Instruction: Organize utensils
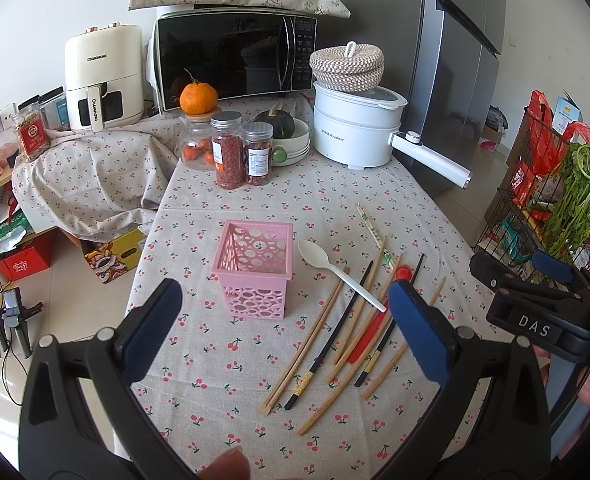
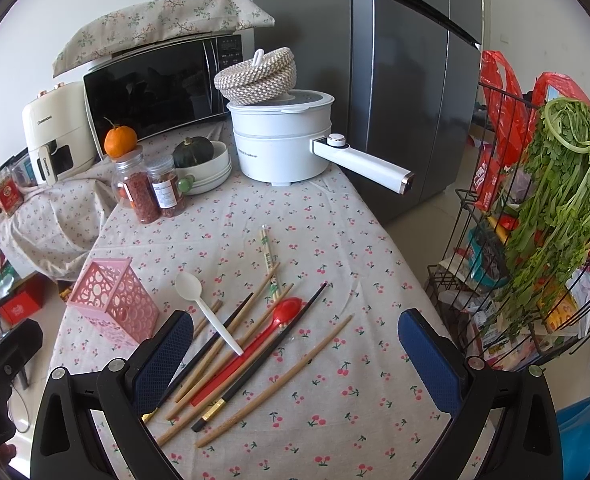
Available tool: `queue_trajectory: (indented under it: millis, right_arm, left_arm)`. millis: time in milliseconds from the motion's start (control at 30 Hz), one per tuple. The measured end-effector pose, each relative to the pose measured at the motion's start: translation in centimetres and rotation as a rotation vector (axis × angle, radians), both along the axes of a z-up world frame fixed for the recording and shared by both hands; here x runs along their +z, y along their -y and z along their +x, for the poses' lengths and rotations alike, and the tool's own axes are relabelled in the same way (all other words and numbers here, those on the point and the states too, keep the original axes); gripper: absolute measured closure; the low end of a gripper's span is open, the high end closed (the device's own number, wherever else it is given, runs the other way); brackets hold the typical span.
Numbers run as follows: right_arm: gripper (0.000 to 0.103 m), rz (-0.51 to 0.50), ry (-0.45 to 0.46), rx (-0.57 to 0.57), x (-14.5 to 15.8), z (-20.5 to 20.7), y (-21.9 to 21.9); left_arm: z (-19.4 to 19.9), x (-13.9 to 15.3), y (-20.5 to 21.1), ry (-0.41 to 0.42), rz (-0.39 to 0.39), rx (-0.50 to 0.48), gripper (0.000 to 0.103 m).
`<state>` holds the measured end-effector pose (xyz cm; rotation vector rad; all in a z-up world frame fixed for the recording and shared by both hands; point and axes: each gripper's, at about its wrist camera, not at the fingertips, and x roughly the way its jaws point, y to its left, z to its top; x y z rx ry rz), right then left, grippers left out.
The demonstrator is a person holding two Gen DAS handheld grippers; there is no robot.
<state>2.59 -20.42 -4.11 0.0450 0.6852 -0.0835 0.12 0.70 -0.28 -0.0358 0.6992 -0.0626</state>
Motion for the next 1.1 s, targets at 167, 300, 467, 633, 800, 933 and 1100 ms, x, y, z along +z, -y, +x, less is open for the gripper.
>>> queue_trajectory:
  millis: [167, 300, 467, 633, 800, 933, 1100]
  right_arm:
    - [0.0, 0.0, -0.001, 0.0, 0.0, 0.0, 0.0]
    - [0.0, 0.0, 0.0, 0.0, 0.0, 0.0, 0.0]
    - [0.0, 0.0, -0.002, 0.0, -0.1, 0.0, 0.0]
    - [0.0, 0.001, -0.002, 0.0, 0.0, 0.0, 0.0]
    - [0.0, 0.01, -0.003, -0.003, -0.2, 0.0, 0.1]
    - [0.0, 0.047, -0.008, -0.001, -0.1, 0.2, 0.8]
    - [0.0, 0.1, -0.039, 0.008, 0.0, 1.8, 2.6]
  left_arm:
    - [0.0, 0.0, 0.0, 0.001, 0.002, 0.001, 0.001]
    - [0.0, 0.0, 0.0, 0.0, 0.001, 0.0, 0.001]
    - [0.0, 0.0, 0.0, 0.001, 0.001, 0.001, 0.001]
    - [0.0, 0.1, -0.1, 0.006, -0.001, 0.005, 0.001]
    - [-0.3, 0.8, -0.8, 0.076, -0.04, 0.031, 0.001]
    - [0.5, 0.8, -0.5, 0.022, -0.057, -0.002, 0.001]
    - [2.2, 0.0, 1.0, -0.084, -0.04, -0.074, 0.001]
